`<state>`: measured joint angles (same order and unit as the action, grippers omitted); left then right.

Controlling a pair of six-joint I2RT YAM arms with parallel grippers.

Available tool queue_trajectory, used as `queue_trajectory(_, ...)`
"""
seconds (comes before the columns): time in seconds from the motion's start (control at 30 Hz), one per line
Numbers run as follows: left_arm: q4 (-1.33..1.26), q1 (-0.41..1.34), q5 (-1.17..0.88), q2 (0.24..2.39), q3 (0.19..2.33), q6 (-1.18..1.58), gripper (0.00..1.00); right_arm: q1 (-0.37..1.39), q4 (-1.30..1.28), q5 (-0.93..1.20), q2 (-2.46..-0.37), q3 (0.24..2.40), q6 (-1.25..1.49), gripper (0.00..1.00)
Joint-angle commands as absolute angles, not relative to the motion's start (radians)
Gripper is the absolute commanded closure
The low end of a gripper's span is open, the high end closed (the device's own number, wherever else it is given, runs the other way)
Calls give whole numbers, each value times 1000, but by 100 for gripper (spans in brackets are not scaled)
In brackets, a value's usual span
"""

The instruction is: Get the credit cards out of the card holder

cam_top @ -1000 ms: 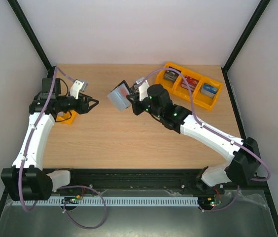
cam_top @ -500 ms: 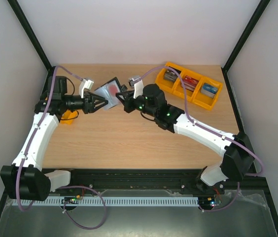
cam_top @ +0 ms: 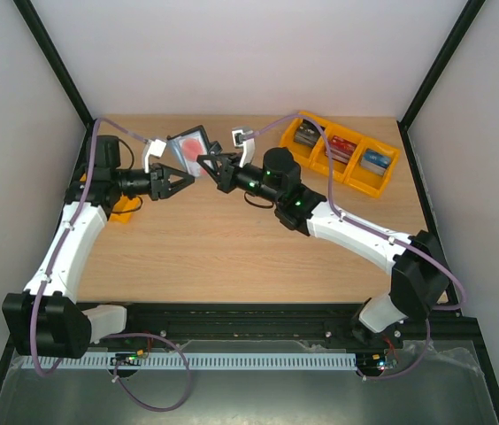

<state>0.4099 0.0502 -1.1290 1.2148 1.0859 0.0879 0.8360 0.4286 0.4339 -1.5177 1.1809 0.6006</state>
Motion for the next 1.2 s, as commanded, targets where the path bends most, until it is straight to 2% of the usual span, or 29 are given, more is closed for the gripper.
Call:
queue_trajectory(0.0, 398, 50, -1231, 1221, 1137, 96, 67, 847, 554, 522, -1533, 1178, 673, 98)
queue_trajectory(0.13, 412, 43, -1273, 1226, 1175, 96, 77, 847, 557, 519, -1549, 1180, 683, 98)
queue_trajectory(0.27, 415, 41, -1283, 1228, 1193, 101, 97, 848, 548, 537, -1565, 1187, 684, 98)
queue_trajectory(0.6, 434, -4, -1344, 1196, 1157, 78, 98, 800, 562, 556, -1524, 1144, 688, 98)
queue_trajectory(0.63, 438, -12, -1347, 1192, 1158, 74, 97, 796, 558, 557, -1520, 1143, 682, 98)
queue_trajectory(0.7, 439, -28, -1347, 1188, 1163, 76, 83, 793, 530, 558, -1517, 1151, 658, 98)
queue_trajectory(0.77, 444, -40, -1361, 1186, 1172, 78, 74, 793, 492, 547, -1516, 1160, 642, 98)
queue_trajectory(1.03, 549, -77, -1472, 1168, 1193, -36, 59, 794, 430, 489, -1500, 1174, 587, 98)
queue_trajectory(1.17, 479, -39, -1345, 1187, 1197, 59, 56, 796, 449, 517, -1511, 1173, 602, 98)
